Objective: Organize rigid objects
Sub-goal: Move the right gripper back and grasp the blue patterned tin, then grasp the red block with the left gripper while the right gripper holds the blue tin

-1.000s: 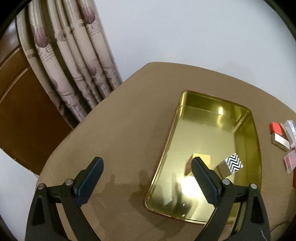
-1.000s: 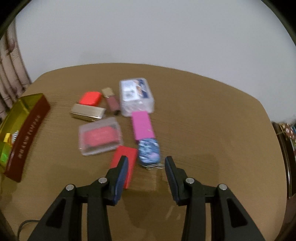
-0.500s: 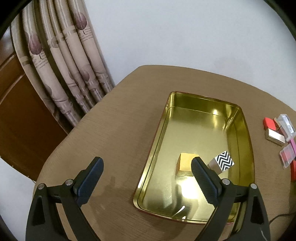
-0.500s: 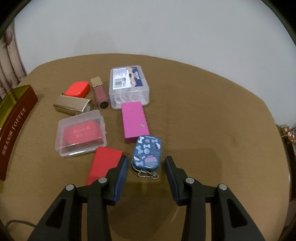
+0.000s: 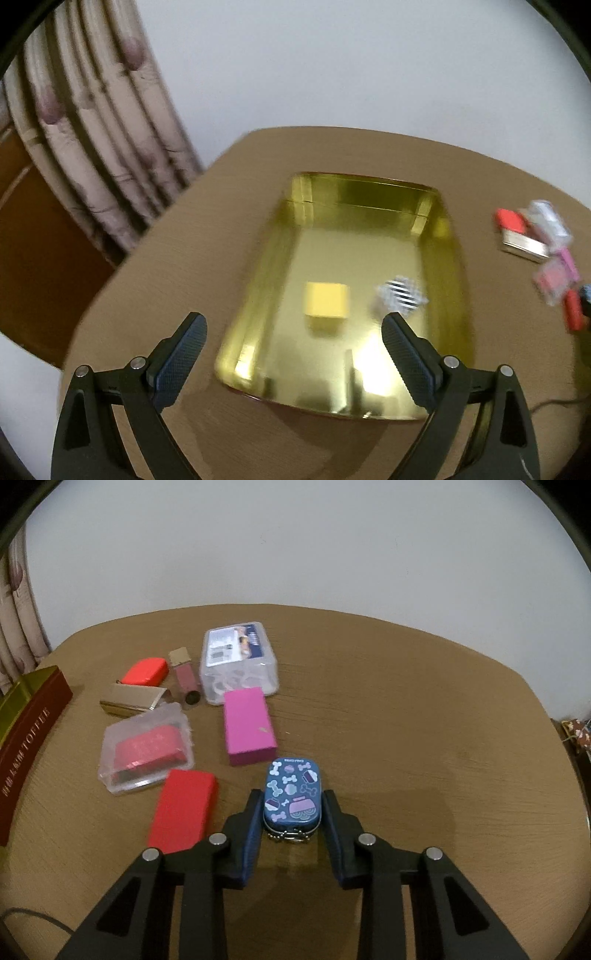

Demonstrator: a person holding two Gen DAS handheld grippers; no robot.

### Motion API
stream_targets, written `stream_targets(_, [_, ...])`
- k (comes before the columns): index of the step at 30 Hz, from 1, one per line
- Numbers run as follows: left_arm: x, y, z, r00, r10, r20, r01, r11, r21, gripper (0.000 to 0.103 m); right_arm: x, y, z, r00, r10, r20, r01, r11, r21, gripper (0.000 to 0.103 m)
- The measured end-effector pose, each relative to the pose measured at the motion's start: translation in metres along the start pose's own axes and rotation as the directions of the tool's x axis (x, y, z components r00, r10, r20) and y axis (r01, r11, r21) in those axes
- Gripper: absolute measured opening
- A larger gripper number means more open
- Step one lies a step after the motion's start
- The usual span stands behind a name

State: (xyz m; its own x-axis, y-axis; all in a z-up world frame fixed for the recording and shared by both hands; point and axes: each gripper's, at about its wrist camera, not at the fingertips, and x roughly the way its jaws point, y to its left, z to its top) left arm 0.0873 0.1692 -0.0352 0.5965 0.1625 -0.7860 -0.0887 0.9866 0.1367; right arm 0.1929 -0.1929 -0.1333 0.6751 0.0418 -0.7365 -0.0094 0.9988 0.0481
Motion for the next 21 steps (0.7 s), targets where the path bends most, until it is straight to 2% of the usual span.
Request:
stream_targets(3, [-0.009, -0.026, -0.004, 0.998, -0.054, -0.013, 0.054, 0.998, 0.034, 0.095, -0.004, -0.015, -0.006, 1.000, -0.026, 0.001, 0.026, 1.000, 0.006, 0.031])
stream_targets(5, [-0.014, -0.048, -0.006, 0.998, -0.066, -0.016, 0.067, 0.995, 0.076, 0.095, -0.006, -0.028, -0.007, 0.999, -0.040, 0.001, 0.040, 0.999, 0.020, 0.031])
stream_targets(8, [-0.024, -0.085, -0.007, 0.993, -0.120, -0.021, 0.122, 0.983, 0.138, 0.095, -0.007, -0.043, -0.012, 0.998, -0.065, 0.000, 0.064, 0.997, 0.031, 0.031])
stream_targets(13, [-0.032, -0.157, -0.004, 0.970, -0.228, -0.083, 0.241, 0.950, 0.200, 0.095, -0.013, -0.063, -0.018, 0.997, -0.073, -0.002, 0.073, 0.996, 0.047, 0.031])
stream_targets(19, [-0.027, -0.222, -0.002, 0.937, -0.301, -0.176, 0.335, 0.916, 0.219, 0.094, -0.012, -0.070, -0.021, 0.998, -0.056, 0.000, 0.055, 0.996, 0.076, 0.032])
stream_targets(21, [-0.024, -0.239, -0.001, 0.935, -0.299, -0.192, 0.339, 0.912, 0.230, 0.094, -0.013, -0.071, -0.020, 0.998, -0.055, 0.000, 0.055, 0.996, 0.077, 0.032])
